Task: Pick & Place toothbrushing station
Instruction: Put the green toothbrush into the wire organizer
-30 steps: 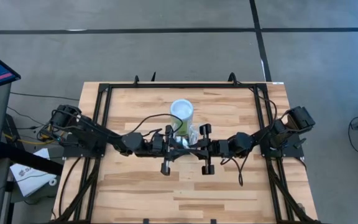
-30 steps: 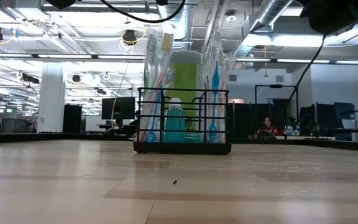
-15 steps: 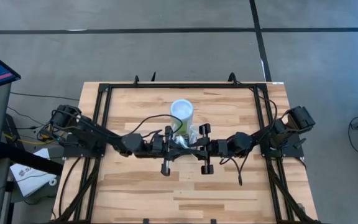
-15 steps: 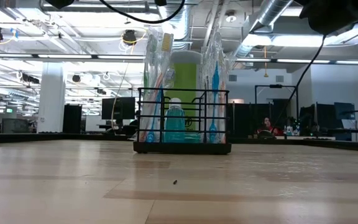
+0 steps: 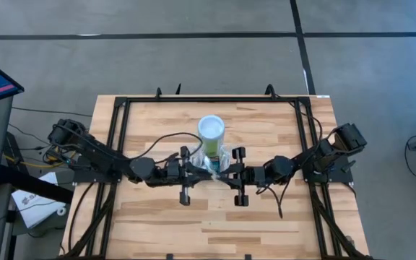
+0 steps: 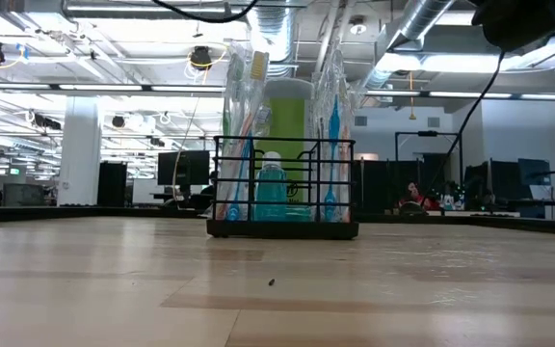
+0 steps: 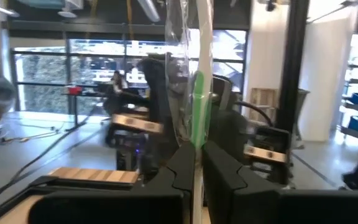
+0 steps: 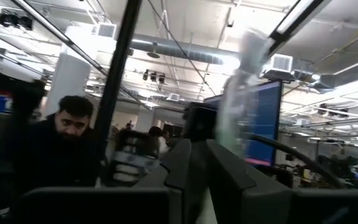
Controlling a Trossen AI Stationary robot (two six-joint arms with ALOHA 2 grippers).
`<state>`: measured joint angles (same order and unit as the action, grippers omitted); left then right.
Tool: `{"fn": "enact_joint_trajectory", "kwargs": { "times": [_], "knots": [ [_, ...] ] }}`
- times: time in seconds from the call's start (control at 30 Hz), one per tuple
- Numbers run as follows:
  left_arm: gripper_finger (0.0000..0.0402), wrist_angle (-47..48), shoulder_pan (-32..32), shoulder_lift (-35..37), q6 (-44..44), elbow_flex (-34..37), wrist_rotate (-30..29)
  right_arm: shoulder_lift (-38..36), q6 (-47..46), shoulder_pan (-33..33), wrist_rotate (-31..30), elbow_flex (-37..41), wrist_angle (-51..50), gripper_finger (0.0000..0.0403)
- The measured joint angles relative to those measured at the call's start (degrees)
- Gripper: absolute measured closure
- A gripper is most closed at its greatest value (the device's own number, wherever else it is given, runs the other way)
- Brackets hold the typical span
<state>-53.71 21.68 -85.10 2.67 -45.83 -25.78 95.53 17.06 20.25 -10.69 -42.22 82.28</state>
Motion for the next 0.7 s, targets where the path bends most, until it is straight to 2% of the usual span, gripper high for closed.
{"fn": "enact_joint_trajectory", "kwargs": {
  "times": [0.3, 0.7],
  "knots": [
    [0.0398, 0.0, 2.6, 8.1, 0.0, 8.1, -6.8, 0.0, 0.0, 0.8, -0.1, 0.0, 0.2, 0.0375],
    [0.0398, 0.0, 5.3, 14.1, 0.0, 15.7, -12.5, 0.0, 0.0, 0.7, -0.2, 0.0, 0.0, 0.0386]
  ]
}}
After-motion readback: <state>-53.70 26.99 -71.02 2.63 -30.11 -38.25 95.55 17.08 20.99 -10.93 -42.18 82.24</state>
